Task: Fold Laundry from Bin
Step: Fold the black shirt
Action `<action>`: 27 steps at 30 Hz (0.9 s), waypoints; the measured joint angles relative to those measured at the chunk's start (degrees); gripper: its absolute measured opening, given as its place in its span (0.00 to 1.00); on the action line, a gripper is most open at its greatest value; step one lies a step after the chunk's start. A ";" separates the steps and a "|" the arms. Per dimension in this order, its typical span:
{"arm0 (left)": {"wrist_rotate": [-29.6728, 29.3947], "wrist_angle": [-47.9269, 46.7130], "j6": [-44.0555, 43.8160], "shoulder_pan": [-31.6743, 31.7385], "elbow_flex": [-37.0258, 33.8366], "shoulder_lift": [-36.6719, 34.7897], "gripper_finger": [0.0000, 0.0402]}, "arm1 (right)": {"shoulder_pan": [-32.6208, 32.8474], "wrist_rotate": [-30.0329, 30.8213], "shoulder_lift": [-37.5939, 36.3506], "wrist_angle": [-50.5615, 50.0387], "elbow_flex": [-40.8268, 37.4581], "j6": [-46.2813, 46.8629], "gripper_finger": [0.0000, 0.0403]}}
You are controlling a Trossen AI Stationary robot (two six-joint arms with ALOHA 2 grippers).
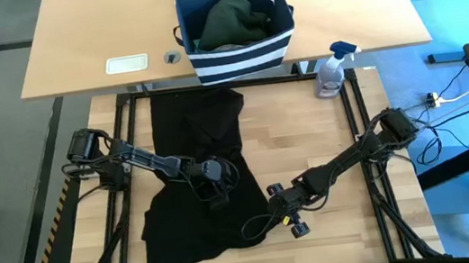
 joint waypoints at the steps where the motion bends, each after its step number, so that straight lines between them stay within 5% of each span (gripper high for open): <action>1: -0.02 0.01 -0.01 0.00 0.00 0.00 0.20 | 0.00 0.00 0.00 0.08 -0.02 -0.06 0.17; 13: 0.00 0.02 -0.04 0.00 0.00 -0.02 0.20 | 0.00 -2.55 0.00 0.26 0.00 -0.45 0.10; 27: 0.07 0.04 -0.11 -0.02 0.00 -0.02 0.20 | -6.31 -12.46 0.00 -0.59 0.00 0.93 0.23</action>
